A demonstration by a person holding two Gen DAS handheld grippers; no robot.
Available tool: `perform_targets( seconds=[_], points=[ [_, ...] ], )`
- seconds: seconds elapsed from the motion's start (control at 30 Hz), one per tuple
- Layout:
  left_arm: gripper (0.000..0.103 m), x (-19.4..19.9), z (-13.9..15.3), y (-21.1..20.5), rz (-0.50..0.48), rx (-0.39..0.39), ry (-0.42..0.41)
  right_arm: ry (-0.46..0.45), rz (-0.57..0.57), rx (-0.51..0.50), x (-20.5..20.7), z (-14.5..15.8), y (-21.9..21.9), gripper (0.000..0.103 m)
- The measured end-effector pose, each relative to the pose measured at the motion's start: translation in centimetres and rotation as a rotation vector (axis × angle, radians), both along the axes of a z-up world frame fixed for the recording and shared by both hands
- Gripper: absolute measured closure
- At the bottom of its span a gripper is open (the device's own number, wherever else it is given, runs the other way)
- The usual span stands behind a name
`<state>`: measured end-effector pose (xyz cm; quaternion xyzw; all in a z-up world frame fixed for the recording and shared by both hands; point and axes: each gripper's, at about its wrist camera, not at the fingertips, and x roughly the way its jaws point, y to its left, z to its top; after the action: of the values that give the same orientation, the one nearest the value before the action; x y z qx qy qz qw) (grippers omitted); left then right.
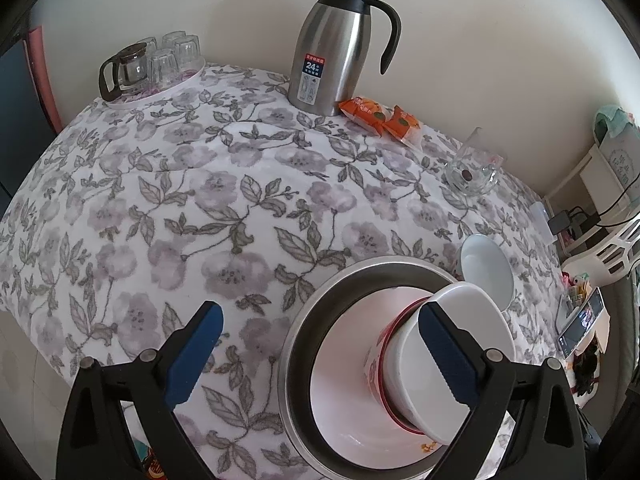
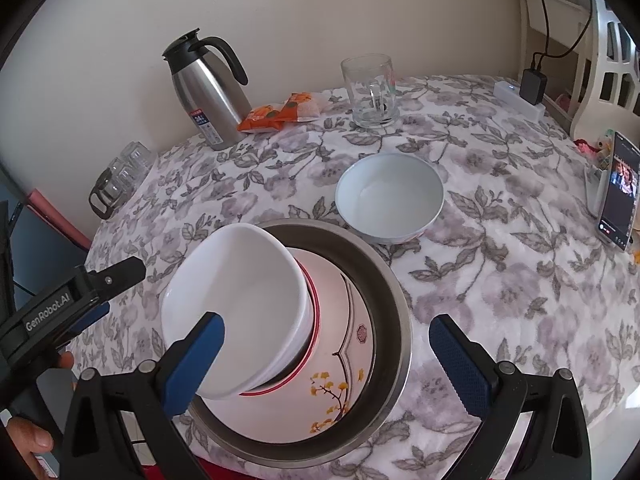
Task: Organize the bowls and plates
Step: 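Open both grippers to release the square bowl in the basin, then move both tools to the plain white round bowl and close on its rim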
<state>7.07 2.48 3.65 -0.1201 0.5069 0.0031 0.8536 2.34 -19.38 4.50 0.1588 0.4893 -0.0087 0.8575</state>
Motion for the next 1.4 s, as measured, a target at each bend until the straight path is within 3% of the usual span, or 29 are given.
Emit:
perform_targets(
  seconds=[0.33,0.67,0.87,1.23,1.4],
  points=[
    [0.005,0.0,0.2,0.1,0.000,-0.008,-0.017,-0.025,-0.016,0.016,-0.1,0.5,-0.7,0.000],
    [0.005,0.2,0.6,-0.3,-0.017,0.012,-0.034,-0.049,-0.127,0.047,-0.3,1.0,-4.2,0.000],
    [0.005,0.6,2.1,-0.9,-0.038,0.037,-0.097,-0.057,-0.243,0.069,-0.3,0.9,-7.8,0.000],
    [0.004,2.6,3.9,-5.4,-0.151,0.024,-0.173,-0.018,-0.437,0.109,-0.3,-1.3,-14.6,0.000],
    [0.004,4.4,3.5,-8.2,-0.235,0.008,-0.105,-0.008,-0.456,0.146,0.3,-2.3,-15.8,0.000]
  ],
)
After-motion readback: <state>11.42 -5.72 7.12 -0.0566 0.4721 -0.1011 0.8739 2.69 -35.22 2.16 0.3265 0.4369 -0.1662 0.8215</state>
